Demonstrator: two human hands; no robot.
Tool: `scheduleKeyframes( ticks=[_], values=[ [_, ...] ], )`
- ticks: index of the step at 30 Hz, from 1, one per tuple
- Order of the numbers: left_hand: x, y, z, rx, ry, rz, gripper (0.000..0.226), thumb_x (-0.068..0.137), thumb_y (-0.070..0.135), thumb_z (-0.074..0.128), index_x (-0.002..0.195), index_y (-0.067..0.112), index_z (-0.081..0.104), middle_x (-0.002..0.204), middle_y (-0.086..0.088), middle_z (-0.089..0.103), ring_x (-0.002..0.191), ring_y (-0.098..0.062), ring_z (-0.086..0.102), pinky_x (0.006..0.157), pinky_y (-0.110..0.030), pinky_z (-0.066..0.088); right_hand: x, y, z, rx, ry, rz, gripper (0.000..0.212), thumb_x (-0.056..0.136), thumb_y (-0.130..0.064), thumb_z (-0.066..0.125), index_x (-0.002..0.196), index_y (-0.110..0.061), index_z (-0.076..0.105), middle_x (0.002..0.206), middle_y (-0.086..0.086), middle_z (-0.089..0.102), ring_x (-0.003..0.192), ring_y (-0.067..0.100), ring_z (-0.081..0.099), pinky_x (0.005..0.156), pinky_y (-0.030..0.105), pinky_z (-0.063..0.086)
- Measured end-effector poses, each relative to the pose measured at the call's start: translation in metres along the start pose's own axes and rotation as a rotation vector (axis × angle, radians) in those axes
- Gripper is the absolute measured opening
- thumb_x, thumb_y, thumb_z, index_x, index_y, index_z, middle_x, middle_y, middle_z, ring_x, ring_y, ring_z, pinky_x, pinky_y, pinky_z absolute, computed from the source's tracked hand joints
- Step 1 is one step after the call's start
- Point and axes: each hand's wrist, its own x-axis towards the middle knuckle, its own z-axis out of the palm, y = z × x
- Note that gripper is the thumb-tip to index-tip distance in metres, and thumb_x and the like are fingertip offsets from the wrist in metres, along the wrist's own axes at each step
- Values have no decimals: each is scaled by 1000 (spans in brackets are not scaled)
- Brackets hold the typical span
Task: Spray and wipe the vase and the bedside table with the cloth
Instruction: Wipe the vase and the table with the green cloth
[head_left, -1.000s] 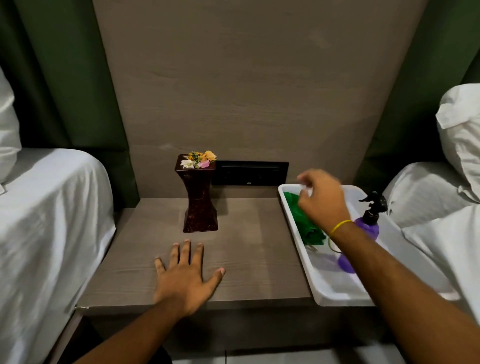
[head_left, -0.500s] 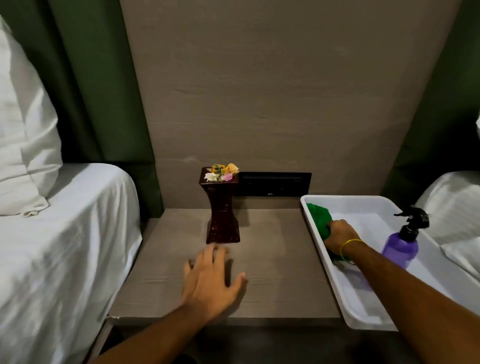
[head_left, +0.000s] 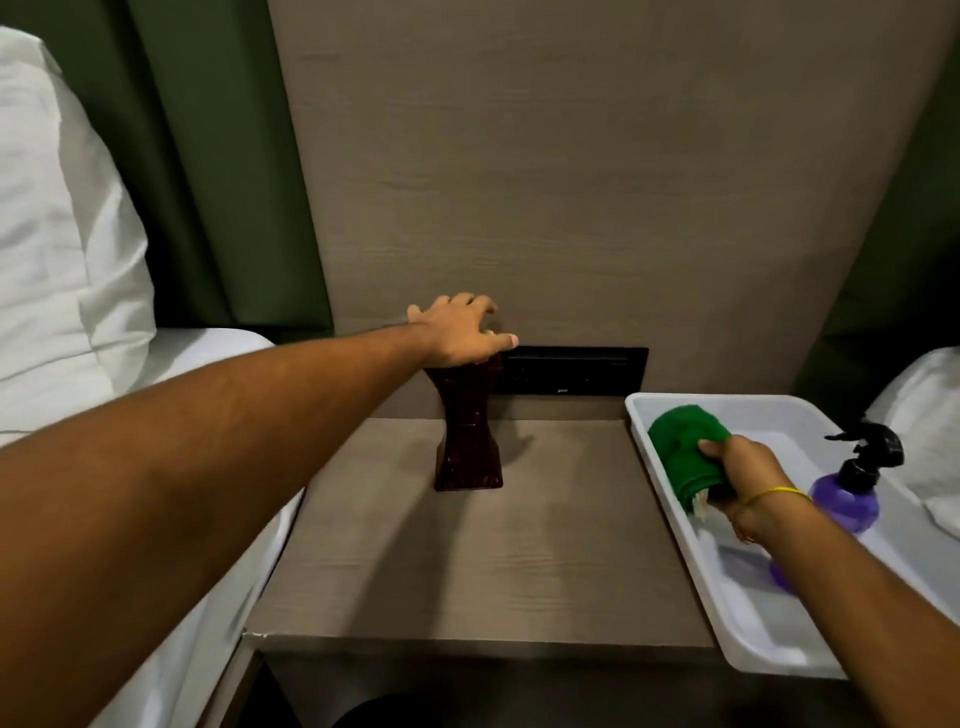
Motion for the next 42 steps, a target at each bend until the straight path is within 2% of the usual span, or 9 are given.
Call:
scheduleKeyframes(
  ticks=[5,8,14,18,22,25,27,32,42],
  values=[
    [18,-6,20,-108,-168,75,73,95,76,51,152,30,50,152,-6,57,135,-29,54,114,-44,41,-50,-3,24,290,-3,-261,25,95,-2,55,115,-16,59,95,6,67,84,22,67,77,42,57],
    [20,-9,28,-86,-169,84,68,91,81,38,143,41,55,147,0,61,132,-27,56,114,-49,41,-74,6,48,110,190,-567,22,88,-14,66,109,-17,61,105,5,69,97,25,69,97,49,57],
    [28,-17,30,-52,-158,123,57,105,68,30,147,38,53,154,-1,57,140,-29,52,115,-43,37,-109,30,111,-201,370,-1276,29,88,-11,71,103,6,53,103,26,57,96,38,55,87,41,45],
    [34,-20,29,-32,-164,154,57,105,66,28,151,42,51,159,1,54,144,-29,48,116,-42,35,-89,50,149,-543,239,-1539,48,75,-8,64,120,3,51,113,36,59,106,50,51,96,55,44],
    [33,-20,27,-26,-130,190,46,111,55,35,150,40,54,157,3,56,144,-25,49,108,-30,34,-65,57,174,-913,95,-1789,68,60,-10,65,126,-1,53,112,31,63,106,46,51,96,54,40],
    [34,-25,27,-42,-135,196,42,109,52,45,148,41,56,152,2,61,138,-26,55,97,-26,34,-47,61,194,-1060,-67,-1954,33,90,-8,55,120,1,65,103,29,69,94,47,65,88,53,51],
    [35,-26,27,-36,-131,190,43,106,60,46,143,43,60,141,3,68,131,-26,60,94,-28,36,-39,59,203,-1067,-163,-2038,38,103,-11,34,113,-1,69,98,25,70,86,43,66,76,48,52],
    [30,-21,26,-22,-86,190,53,103,72,36,143,46,60,143,6,67,132,-24,59,104,-35,39,-44,64,216,-1299,-117,-2088,14,94,-9,55,98,-3,65,99,21,61,91,35,54,69,46,40],
    [31,-20,26,24,-84,209,52,105,70,33,145,48,56,153,4,59,140,-29,52,109,-37,37,-48,77,215,-1584,-578,-1681,22,76,-21,53,94,-13,63,99,8,59,87,31,55,68,46,47]
  ],
)
